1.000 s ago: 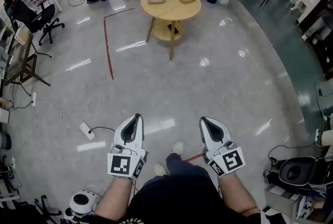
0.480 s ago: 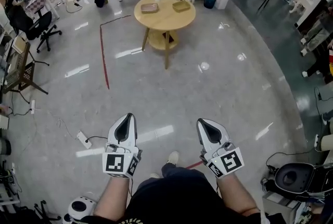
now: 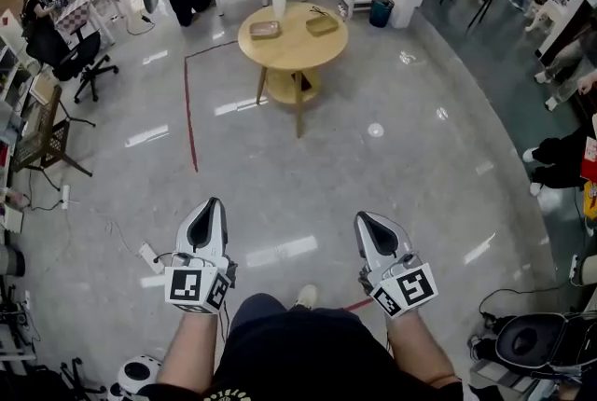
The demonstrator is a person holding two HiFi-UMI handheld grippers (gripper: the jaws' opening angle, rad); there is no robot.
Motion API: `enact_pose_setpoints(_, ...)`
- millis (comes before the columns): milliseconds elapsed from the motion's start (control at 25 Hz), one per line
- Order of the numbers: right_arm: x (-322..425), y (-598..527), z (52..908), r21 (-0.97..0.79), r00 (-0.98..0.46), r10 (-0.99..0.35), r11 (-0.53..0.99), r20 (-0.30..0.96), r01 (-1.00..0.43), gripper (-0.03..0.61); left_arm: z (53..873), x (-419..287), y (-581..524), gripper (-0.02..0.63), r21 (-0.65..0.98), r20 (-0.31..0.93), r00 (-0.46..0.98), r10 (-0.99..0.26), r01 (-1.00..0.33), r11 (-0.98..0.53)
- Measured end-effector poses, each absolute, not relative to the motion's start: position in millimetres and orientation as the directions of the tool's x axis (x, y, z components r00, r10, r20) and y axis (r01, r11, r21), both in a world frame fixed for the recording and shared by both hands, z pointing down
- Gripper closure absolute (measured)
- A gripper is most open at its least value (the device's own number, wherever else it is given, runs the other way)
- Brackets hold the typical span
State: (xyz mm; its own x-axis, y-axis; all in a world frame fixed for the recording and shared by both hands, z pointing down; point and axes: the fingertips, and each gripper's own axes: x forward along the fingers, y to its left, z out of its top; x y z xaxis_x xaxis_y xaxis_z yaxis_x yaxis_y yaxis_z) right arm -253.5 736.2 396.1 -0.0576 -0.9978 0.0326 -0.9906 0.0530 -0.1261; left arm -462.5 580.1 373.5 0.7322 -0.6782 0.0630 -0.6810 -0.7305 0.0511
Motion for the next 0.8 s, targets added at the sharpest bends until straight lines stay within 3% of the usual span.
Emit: enact_pose_setpoints(800,-241,693,411,-0.065,-0.032,-0.995,0.026,0.096,-0.998,0.58,393,-405,573,0.612,0.025,0.098,0.779,-0.619,-0.624,-0.781)
